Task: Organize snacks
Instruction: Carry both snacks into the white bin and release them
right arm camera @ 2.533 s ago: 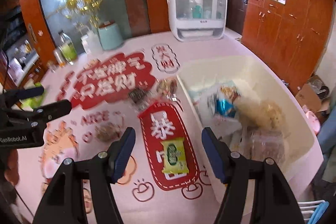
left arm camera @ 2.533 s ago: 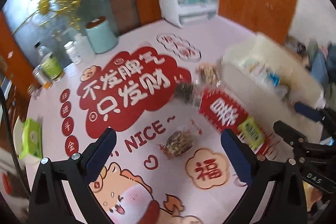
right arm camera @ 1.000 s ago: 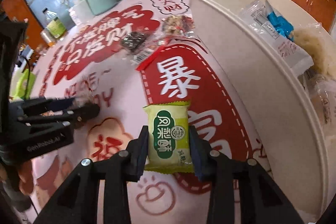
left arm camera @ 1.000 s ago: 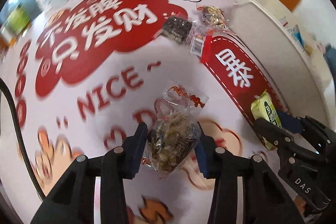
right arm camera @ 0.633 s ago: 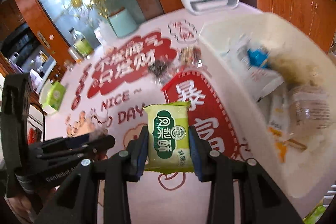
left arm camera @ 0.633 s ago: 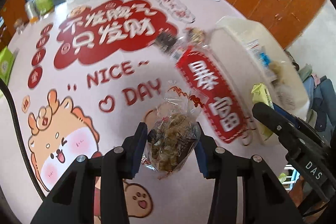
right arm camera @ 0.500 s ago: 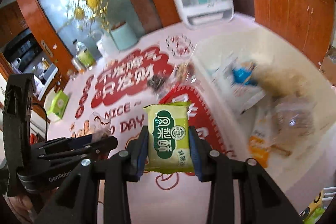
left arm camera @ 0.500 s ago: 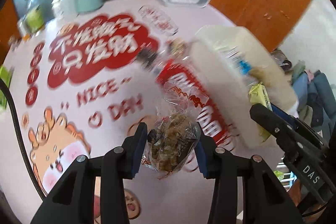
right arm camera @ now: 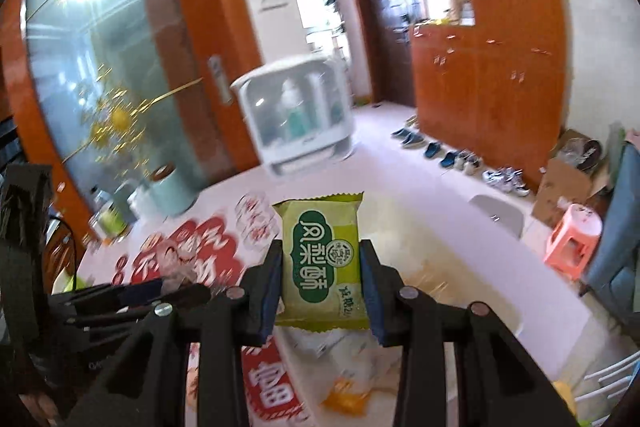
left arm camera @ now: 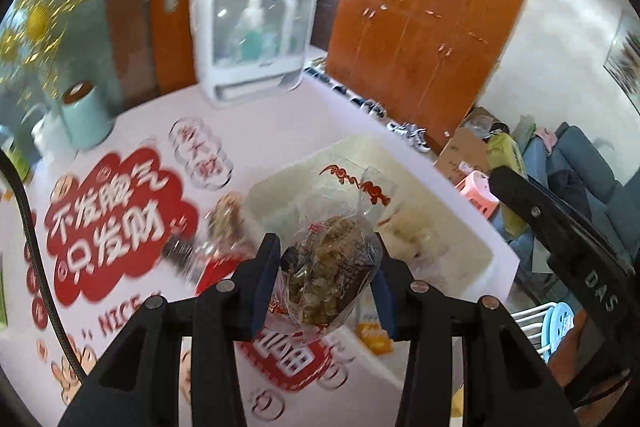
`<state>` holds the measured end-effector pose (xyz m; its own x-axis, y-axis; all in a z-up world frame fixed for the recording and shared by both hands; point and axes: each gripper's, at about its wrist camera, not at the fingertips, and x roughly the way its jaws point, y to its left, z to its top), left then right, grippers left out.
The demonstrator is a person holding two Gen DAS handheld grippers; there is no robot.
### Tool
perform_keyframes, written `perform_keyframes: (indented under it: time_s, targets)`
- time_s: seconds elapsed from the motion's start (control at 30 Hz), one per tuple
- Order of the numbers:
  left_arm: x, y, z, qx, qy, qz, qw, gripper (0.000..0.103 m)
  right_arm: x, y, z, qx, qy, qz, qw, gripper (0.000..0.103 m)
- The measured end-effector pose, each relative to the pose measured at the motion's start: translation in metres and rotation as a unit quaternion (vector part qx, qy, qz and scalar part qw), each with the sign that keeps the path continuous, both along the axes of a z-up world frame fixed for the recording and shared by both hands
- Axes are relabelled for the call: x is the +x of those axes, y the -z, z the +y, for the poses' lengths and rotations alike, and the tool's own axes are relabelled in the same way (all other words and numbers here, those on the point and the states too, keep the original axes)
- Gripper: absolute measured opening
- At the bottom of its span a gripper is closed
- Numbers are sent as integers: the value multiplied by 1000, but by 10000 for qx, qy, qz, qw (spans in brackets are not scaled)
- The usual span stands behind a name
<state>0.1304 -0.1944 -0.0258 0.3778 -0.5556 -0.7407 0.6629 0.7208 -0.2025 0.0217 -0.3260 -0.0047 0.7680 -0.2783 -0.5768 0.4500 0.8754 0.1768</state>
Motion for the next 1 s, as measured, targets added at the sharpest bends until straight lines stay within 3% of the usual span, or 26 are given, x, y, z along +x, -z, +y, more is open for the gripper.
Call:
perform_keyframes:
  time_s: [0.27, 0.3, 0.33, 0.4, 0.43, 0.53, 0.77, 1.0]
  targets:
    - [-7, 1, -45, 79, 292, -13, 9995, 43, 5, -5, -47, -1, 482, 254, 9985, 38]
    - [-9, 3, -48, 86, 319, -24, 9995, 48, 6, -2, -50, 31, 494, 340, 9982, 38]
    - [-10, 5, -51, 107, 350, -38, 9993, 70, 7, 2, -54, 87, 496, 445, 9977, 40]
    - [-15, 6, -52, 137, 320, -166, 9993, 99, 7, 13, -62, 218, 502, 662, 9963, 48]
    - [-19, 6, -51, 134, 278, -304, 9991, 99, 6, 20, -66, 320, 540, 729, 9954, 55]
    - [-22, 11, -52, 269, 416, -337, 9982, 100, -1, 31, -73, 578, 651, 701, 9937, 62]
    - [-20, 23, -37, 491, 154, -100, 9986, 100, -6, 41, -75, 782, 681, 768, 9916, 62]
    - [-27, 19, -25, 540, 10, -199, 9983, 100, -6, 41, -62, 710, 588, 791, 9926, 62]
